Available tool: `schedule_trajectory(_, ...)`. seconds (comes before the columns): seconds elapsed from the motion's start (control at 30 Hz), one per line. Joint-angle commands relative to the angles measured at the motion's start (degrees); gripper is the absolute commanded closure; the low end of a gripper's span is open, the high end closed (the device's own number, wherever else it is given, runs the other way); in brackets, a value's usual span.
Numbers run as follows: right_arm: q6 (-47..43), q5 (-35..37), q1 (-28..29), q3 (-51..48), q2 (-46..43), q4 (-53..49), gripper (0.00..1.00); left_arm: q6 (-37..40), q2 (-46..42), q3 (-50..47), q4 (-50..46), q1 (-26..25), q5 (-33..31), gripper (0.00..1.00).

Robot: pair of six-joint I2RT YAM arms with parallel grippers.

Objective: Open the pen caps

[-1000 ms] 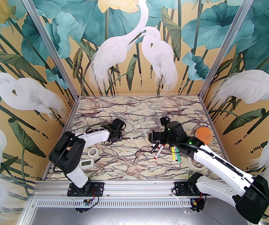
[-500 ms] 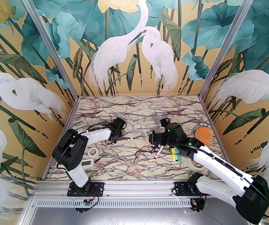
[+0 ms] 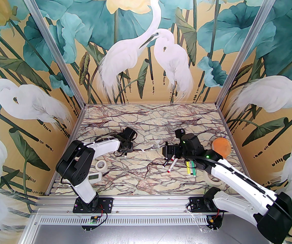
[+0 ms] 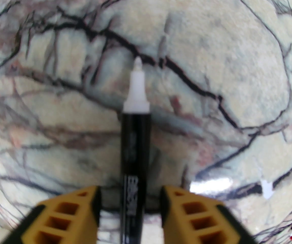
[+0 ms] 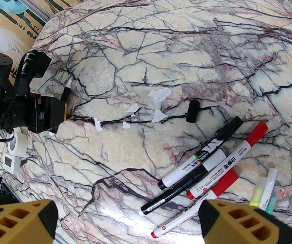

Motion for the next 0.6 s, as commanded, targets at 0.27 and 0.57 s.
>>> schedule_trajectory(0.27,1.84,2.50,0.32,5.64,-7.84,-6.07,0.00,-1.17,-18.83,1.74,-5.50,-0.50,17.41,0.24)
schedule_trajectory(0.57,-0.46,4.22,0.35,13.14,-13.65,-21.17,0.00,0.68,-21.19,-1.51,4.51,-8.22,32.09,0.27)
